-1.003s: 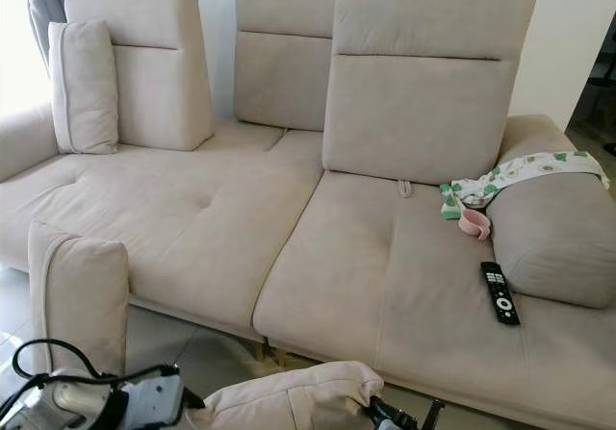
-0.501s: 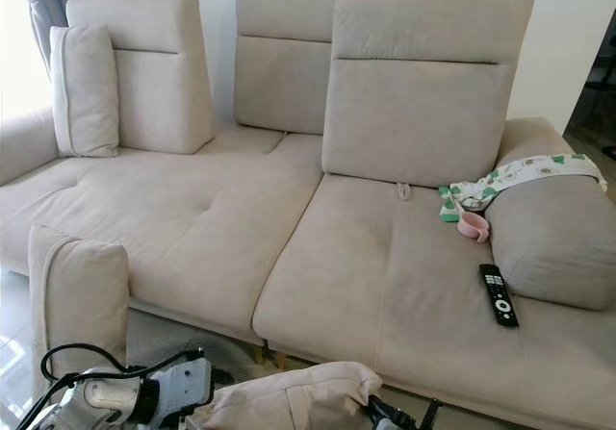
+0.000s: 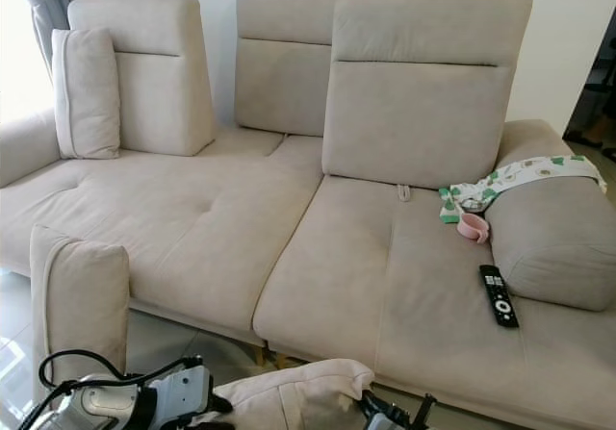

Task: Move the pillow to the sofa from floor

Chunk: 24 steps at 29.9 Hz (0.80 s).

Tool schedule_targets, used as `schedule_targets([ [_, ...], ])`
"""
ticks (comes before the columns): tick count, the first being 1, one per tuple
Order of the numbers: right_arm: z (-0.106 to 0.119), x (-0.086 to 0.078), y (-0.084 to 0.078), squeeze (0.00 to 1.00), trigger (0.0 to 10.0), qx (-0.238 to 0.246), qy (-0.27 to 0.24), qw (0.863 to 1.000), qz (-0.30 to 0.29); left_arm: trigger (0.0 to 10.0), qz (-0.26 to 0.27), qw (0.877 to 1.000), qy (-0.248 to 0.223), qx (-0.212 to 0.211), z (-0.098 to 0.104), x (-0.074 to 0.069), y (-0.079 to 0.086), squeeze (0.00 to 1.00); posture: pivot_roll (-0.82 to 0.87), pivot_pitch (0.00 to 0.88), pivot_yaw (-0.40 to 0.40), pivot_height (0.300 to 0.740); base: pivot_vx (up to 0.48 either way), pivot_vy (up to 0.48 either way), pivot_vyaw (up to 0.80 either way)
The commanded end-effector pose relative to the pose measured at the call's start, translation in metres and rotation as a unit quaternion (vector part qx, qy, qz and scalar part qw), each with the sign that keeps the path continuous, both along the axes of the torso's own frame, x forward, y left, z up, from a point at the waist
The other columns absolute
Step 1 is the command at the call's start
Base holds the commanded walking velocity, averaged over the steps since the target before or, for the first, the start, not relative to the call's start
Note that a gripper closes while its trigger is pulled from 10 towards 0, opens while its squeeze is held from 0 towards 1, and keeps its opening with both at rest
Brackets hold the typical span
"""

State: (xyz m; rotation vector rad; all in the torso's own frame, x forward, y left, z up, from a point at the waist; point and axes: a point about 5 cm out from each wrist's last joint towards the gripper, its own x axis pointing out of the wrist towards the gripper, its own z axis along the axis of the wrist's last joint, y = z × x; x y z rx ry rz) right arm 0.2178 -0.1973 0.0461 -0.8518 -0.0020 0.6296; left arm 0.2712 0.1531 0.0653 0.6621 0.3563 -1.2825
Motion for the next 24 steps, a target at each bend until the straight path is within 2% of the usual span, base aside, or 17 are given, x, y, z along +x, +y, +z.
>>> schedule_targets([
  [1,0.000,-0.001,0.003,0.00,0.0,0.002,0.004,1.000,0.005,10.0,0.007,0.999,0.013,0.029,-0.009,-0.004,0.003,0.00,0.14,0.022,0.024,0.523,0.000,0.000,0.00],
  [8,0.001,0.000,0.004,0.00,0.0,0.003,0.001,1.000,0.006,10.0,0.008,1.000,0.000,0.028,-0.009,-0.002,0.000,0.00,0.14,0.022,0.023,0.523,0.000,0.000,0.00],
  [9,0.001,0.000,0.004,0.00,0.0,0.003,0.001,1.000,0.006,10.0,0.014,1.000,-0.004,0.024,-0.008,-0.001,-0.001,0.56,0.14,0.022,0.021,0.523,0.000,0.000,0.00],
  [10,0.002,0.000,0.004,0.00,0.0,0.003,0.002,1.000,0.005,10.0,0.018,1.000,-0.008,0.015,-0.006,0.001,-0.001,0.82,0.14,0.022,0.021,0.523,0.000,0.000,0.00],
  [11,0.002,0.000,0.004,0.00,0.0,0.003,0.002,1.000,0.005,10.0,0.021,1.000,-0.016,0.008,-0.004,0.003,-0.002,1.00,0.14,0.022,0.021,0.523,0.000,0.000,0.00],
  [16,0.002,-0.001,0.004,0.00,0.0,0.003,0.002,1.000,0.005,10.0,0.037,0.998,-0.044,0.008,0.002,0.010,-0.001,1.00,0.14,0.024,0.020,0.523,0.000,0.000,0.00],
  [17,0.002,-0.001,0.004,0.00,0.0,0.003,0.003,1.000,0.005,10.0,0.045,0.997,-0.055,0.013,0.003,0.013,0.001,0.00,0.14,0.025,0.020,0.523,0.000,0.000,0.00],
  [24,0.002,-0.001,0.005,0.00,0.0,0.004,0.003,1.000,0.007,10.0,0.056,0.996,-0.064,0.025,0.003,0.017,0.004,0.00,0.14,0.024,0.021,0.523,0.000,0.000,0.00],
])
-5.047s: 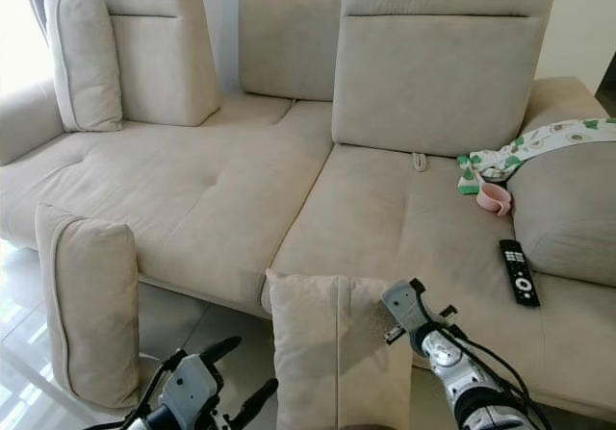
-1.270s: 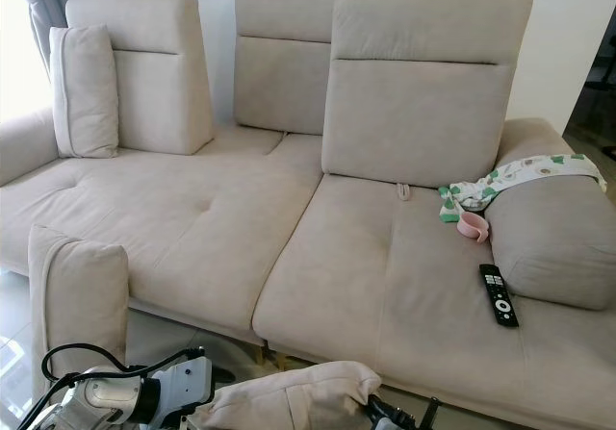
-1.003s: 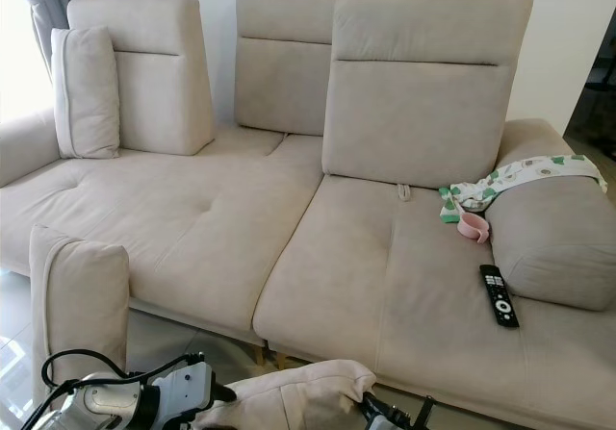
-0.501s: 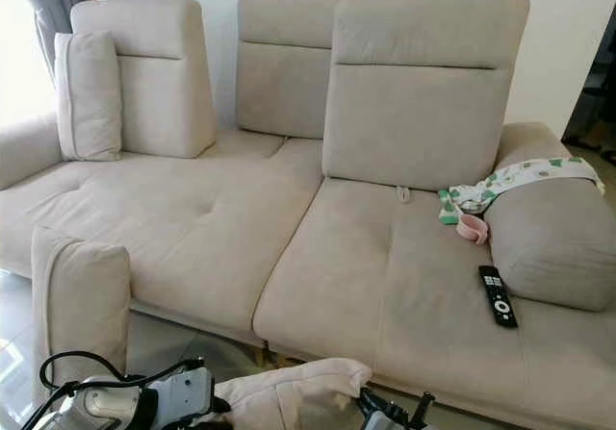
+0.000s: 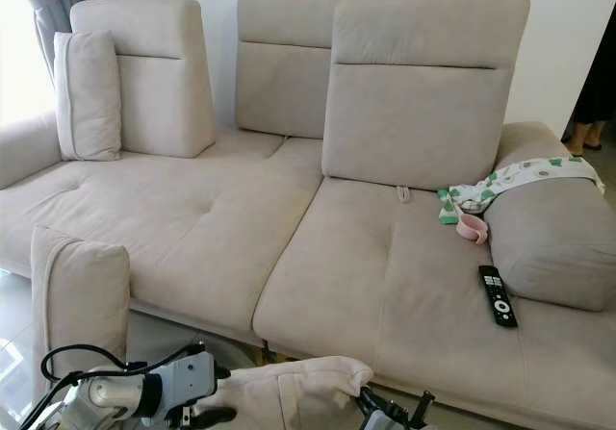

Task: Move the pillow to the sofa from floor

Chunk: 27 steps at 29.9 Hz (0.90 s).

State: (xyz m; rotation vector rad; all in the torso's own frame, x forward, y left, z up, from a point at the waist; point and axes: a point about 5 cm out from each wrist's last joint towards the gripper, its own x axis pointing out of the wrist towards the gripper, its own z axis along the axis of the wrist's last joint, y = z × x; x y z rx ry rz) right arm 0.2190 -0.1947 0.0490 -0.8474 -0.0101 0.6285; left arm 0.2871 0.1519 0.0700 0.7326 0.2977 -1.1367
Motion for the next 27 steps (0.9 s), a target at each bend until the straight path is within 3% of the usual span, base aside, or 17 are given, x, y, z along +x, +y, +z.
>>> schedule_targets([
  [1,-0.001,-0.003,0.002,0.00,0.0,0.001,0.006,1.000,0.005,10.0,0.013,1.000,-0.001,0.014,-0.002,0.002,0.005,0.00,0.14,0.024,0.021,0.523,0.000,0.000,0.00],
  [7,0.000,-0.002,0.003,0.00,0.0,0.002,0.006,1.000,0.005,10.0,-0.001,0.999,0.021,0.040,-0.010,-0.004,0.007,0.00,0.14,0.020,0.021,0.523,0.000,0.000,0.00],
  [9,0.000,-0.002,0.003,0.00,0.0,0.002,0.005,1.000,0.005,10.0,-0.003,0.998,0.028,0.057,-0.014,-0.006,0.010,0.00,0.14,0.020,0.021,0.523,0.000,0.000,0.00],
  [11,0.001,-0.001,0.003,0.00,0.0,0.003,0.004,1.000,0.006,10.0,-0.012,0.993,0.051,0.103,-0.025,-0.012,0.017,0.00,0.14,0.020,0.020,0.523,0.000,0.000,0.00],
  [14,0.002,-0.001,0.003,0.00,0.0,0.003,0.003,1.000,0.006,10.0,-0.018,0.992,0.060,0.111,-0.029,-0.016,0.017,0.00,0.14,0.021,0.019,0.523,0.000,0.000,0.00],
  [15,0.002,-0.001,0.003,0.00,0.0,0.003,0.002,1.000,0.007,4.2,-0.020,0.993,0.063,0.102,-0.028,-0.016,0.015,0.00,0.14,0.022,0.017,0.523,0.000,0.000,0.00],
  [16,0.002,-0.001,0.003,0.00,0.0,0.003,0.002,1.000,0.007,0.0,-0.022,0.993,0.065,0.092,-0.027,-0.017,0.012,0.00,0.14,0.022,0.017,0.523,0.000,0.000,0.00],
  [21,0.003,0.000,0.004,0.00,0.0,0.003,0.000,1.000,0.007,0.0,-0.032,0.995,0.067,0.067,-0.024,-0.018,0.003,0.00,0.14,0.020,0.014,0.523,0.000,0.000,0.00],
  [22,0.004,0.001,0.004,0.00,0.8,0.004,-0.003,1.000,0.005,0.0,-0.034,0.996,0.064,0.060,-0.023,-0.018,0.001,0.00,0.14,0.019,0.014,0.523,0.000,0.000,0.00],
  [23,0.004,0.001,0.004,0.00,0.8,0.004,-0.003,1.000,0.005,0.0,-0.034,0.996,0.064,0.060,-0.023,-0.018,0.001,0.00,0.14,0.019,0.014,0.523,0.000,0.000,0.00],
  [24,0.005,0.002,0.004,0.00,3.5,0.006,-0.006,1.000,0.003,0.0,-0.035,0.996,0.062,0.054,-0.021,-0.018,-0.001,0.00,0.14,0.019,0.014,0.523,0.000,0.000,0.00],
  [25,0.006,0.003,0.004,0.00,10.0,0.009,-0.011,1.000,0.000,0.0,-0.036,0.997,0.056,0.046,-0.019,-0.017,-0.003,0.00,0.14,0.017,0.014,0.523,0.000,0.000,0.00],
  [27,0.008,0.004,0.005,0.00,10.0,0.015,-0.017,1.000,-0.004,0.0,-0.034,0.998,0.042,0.036,-0.015,-0.014,-0.007,0.00,0.14,0.015,0.013,0.523,0.000,0.000,0.00],
])
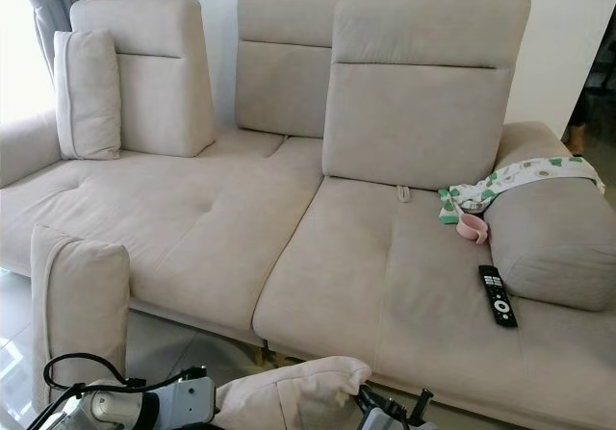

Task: Move the pillow to the sofa from floor

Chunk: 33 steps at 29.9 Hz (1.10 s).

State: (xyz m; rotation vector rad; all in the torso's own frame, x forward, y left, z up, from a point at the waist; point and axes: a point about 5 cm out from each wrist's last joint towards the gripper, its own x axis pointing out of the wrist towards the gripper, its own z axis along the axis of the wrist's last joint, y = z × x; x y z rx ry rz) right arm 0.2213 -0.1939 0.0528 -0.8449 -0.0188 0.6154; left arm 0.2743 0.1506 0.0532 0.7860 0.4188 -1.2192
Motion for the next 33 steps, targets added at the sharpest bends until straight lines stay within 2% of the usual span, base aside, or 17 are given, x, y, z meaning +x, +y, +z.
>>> schedule_targets([
  [1,0.006,0.003,0.005,0.00,10.0,0.017,-0.016,1.000,-0.001,0.0,0.000,1.000,-0.019,-0.022,0.005,0.002,-0.008,0.00,0.14,0.015,0.013,0.523,0.000,0.000,0.00],
  [2,0.007,0.004,0.007,0.00,10.0,0.023,-0.022,0.999,-0.004,0.0,0.013,0.999,-0.042,-0.029,0.009,0.008,-0.010,0.00,0.14,0.013,0.015,0.523,0.000,0.000,0.00],
  [5,0.009,0.005,0.008,0.00,10.0,0.026,-0.026,0.999,-0.005,0.0,0.022,0.998,-0.058,-0.033,0.012,0.012,-0.012,0.00,0.14,0.013,0.015,0.523,0.000,0.000,0.00],
  [6,0.014,0.008,0.011,0.00,10.0,0.039,-0.042,0.998,-0.006,10.0,0.046,0.993,-0.095,-0.050,0.020,0.021,-0.015,0.00,0.14,0.012,0.014,0.523,0.000,0.000,0.00],
  [9,0.016,0.009,0.012,0.00,10.0,0.045,-0.047,0.998,-0.006,10.0,0.054,0.991,-0.105,-0.056,0.022,0.024,-0.016,0.00,0.14,0.012,0.014,0.523,0.000,0.000,0.00],
  [10,0.022,0.011,0.016,0.00,10.0,0.051,-0.064,0.997,-0.005,10.0,0.067,0.987,-0.135,-0.062,0.026,0.028,-0.015,0.00,0.14,0.008,0.015,0.533,0.000,0.000,0.00],
  [16,0.027,0.014,0.018,0.00,10.0,0.057,-0.077,0.995,-0.007,10.0,0.097,0.976,-0.173,-0.091,0.036,0.034,-0.015,0.00,0.14,0.007,0.012,0.558,0.000,0.000,0.00],
  [18,0.027,0.014,0.019,0.00,10.0,0.057,-0.078,0.995,-0.007,10.0,0.100,0.975,-0.178,-0.093,0.037,0.034,-0.015,0.00,0.14,0.007,0.012,0.563,0.000,0.000,0.00],
  [19,0.029,0.015,0.022,0.00,10.0,0.060,-0.081,0.995,-0.004,10.0,0.100,0.969,-0.199,-0.111,0.044,0.036,-0.016,0.00,0.14,0.006,0.009,0.573,0.000,0.000,0.00],
  [22,0.034,0.018,0.026,0.00,10.0,0.066,-0.090,0.994,0.001,10.0,0.084,0.964,-0.219,-0.124,0.051,0.036,-0.018,0.00,0.14,0.006,0.007,0.593,0.000,0.000,0.00],
  [31,0.043,0.024,0.029,0.00,10.0,0.075,-0.106,0.992,0.001,10.0,0.087,0.960,-0.235,-0.126,0.055,0.039,-0.016,0.00,0.14,0.006,0.003,0.623,0.000,0.000,0.00],
  [33,0.047,0.025,0.031,0.00,10.0,0.080,-0.111,0.991,0.002,10.0,0.091,0.955,-0.248,-0.133,0.060,0.041,-0.015,0.00,0.14,0.005,0.002,0.633,0.000,0.000,0.00],
])
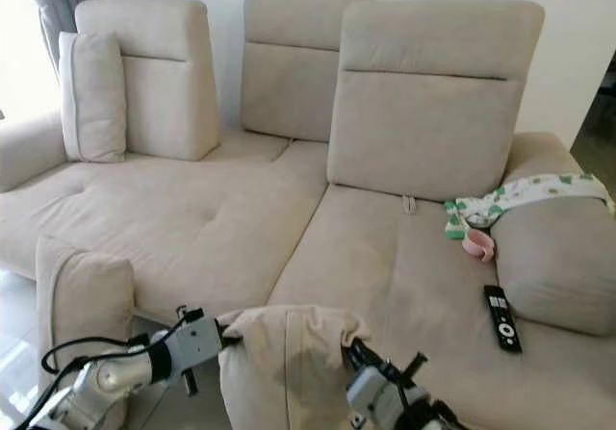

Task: Move the pillow to the sofa from floor

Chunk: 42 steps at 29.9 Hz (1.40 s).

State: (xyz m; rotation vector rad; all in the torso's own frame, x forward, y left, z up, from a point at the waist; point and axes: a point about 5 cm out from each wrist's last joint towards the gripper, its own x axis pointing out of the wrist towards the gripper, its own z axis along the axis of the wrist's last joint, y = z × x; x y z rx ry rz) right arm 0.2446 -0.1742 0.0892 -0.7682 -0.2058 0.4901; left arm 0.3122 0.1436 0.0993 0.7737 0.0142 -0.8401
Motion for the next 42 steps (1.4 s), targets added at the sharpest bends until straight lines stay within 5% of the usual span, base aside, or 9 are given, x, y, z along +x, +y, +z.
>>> schedule_targets([
  [1,0.010,0.002,0.011,0.00,10.0,0.011,-0.021,0.999,0.023,10.0,-0.019,0.999,-0.038,-0.021,0.014,0.003,-0.008,0.00,0.14,0.005,0.002,0.633,0.000,0.000,0.00],
  [42,0.032,0.004,0.023,0.00,10.0,0.041,-0.056,0.998,0.009,10.0,-0.035,0.995,-0.075,-0.063,0.021,0.011,-0.020,0.00,0.11,0.000,0.003,0.740,0.000,0.000,0.00],
])
